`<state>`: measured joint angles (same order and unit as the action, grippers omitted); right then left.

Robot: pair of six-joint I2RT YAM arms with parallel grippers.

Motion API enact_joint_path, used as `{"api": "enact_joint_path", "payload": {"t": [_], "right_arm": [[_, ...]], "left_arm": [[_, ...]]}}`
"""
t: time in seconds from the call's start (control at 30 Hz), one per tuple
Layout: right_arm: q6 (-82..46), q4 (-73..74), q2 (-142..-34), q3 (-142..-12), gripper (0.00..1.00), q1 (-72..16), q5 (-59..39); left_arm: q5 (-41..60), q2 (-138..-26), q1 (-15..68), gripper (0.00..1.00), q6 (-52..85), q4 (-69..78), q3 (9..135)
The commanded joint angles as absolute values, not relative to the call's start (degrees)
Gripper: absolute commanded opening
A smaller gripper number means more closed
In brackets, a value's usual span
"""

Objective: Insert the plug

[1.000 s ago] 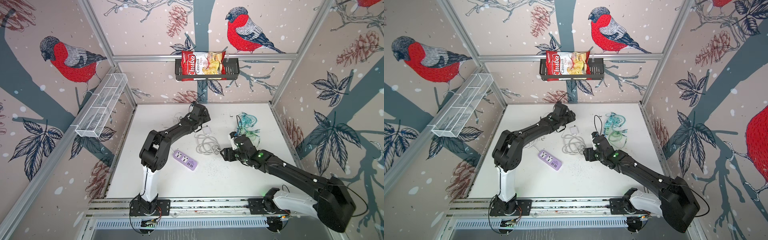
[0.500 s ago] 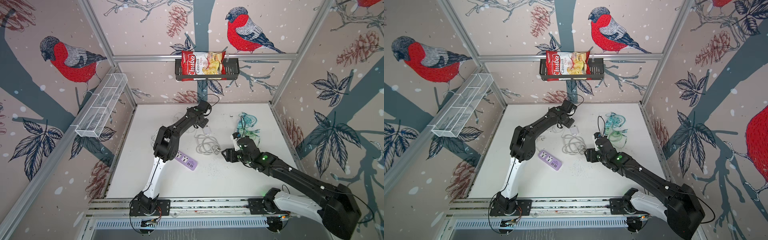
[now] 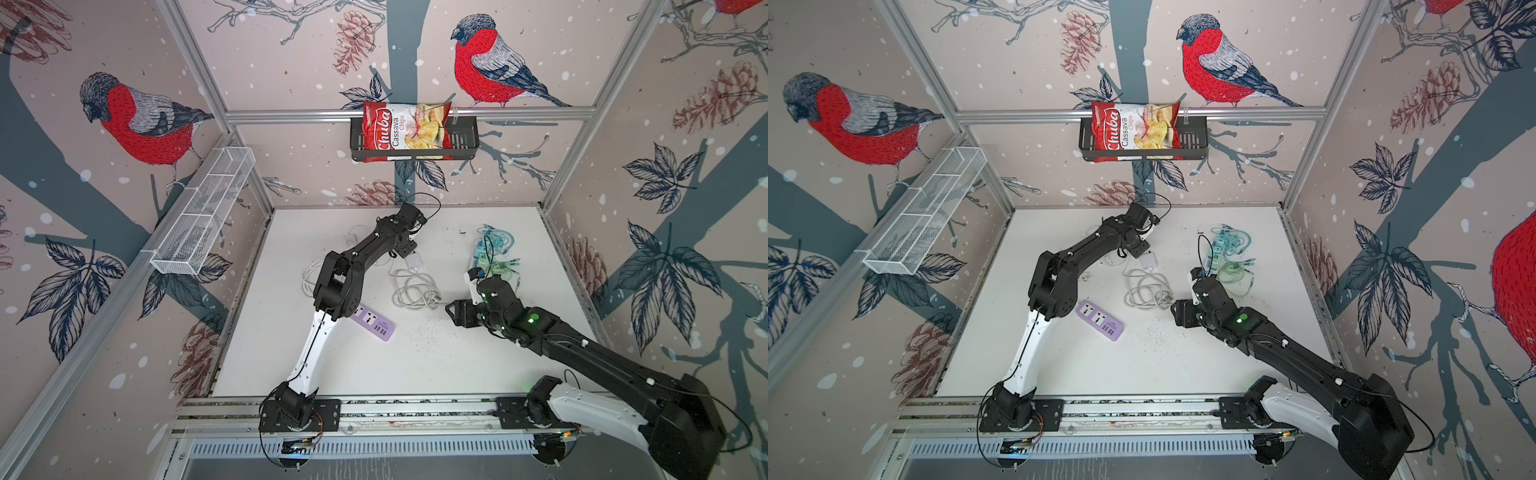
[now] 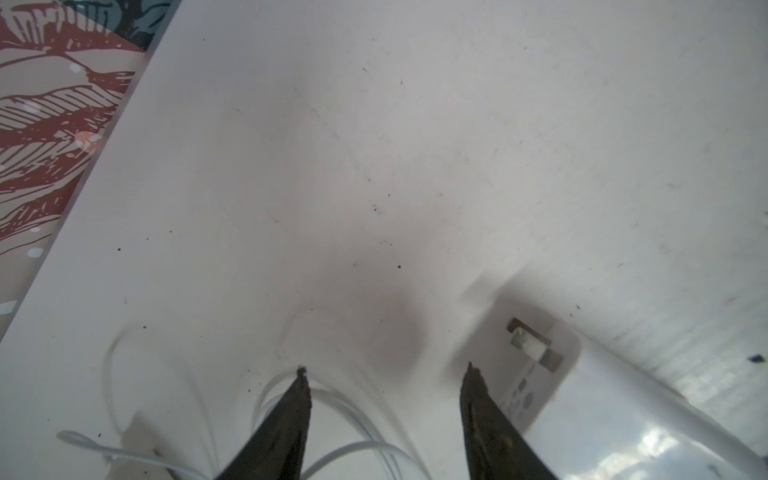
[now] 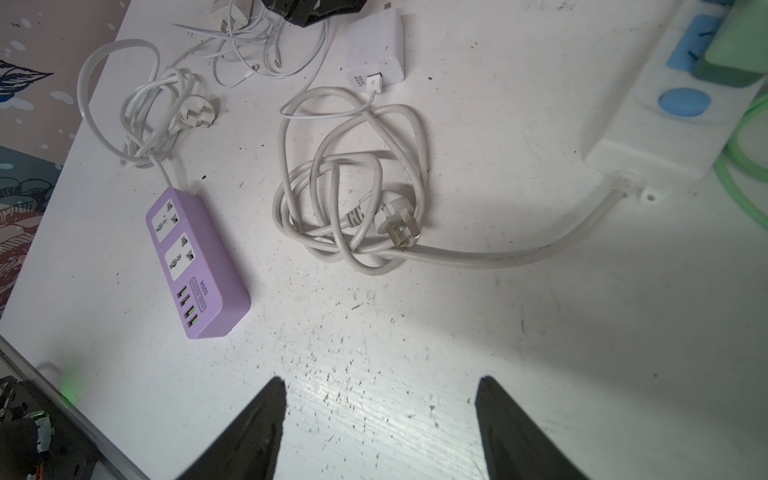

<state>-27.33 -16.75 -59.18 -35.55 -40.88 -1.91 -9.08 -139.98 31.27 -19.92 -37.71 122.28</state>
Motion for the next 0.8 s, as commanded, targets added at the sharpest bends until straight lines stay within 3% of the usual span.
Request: {"api": "enact_joint_path", "payload": {"t": [0.0, 0.23, 0.57, 0.77], "right_arm": [[-28.2, -16.6, -58.9, -35.8, 0.73, -41.0, -1.8], [-28.3, -16.6, -59.0, -35.8, 0.73, -41.0, -1.8], [-28.2, -15.3, -58.8, -34.5, 0.73, -41.1, -2.2], [-29.2, -9.8, -62.7, -35.3, 0.73, -40.9, -3.9]], "left_arm": [[-7.0, -140.1, 31.2, 0.57, -21.2, -36.7, 121.8], [-4.6, -138.8, 31.2, 0.56, -19.7, -38.2, 118.0], [-7.0, -125.4, 31.1, 0.55, -11.5, -30.1, 93.3], [-4.5, -121.3, 32.4, 0.55, -8.6, -28.7, 87.7]]}}
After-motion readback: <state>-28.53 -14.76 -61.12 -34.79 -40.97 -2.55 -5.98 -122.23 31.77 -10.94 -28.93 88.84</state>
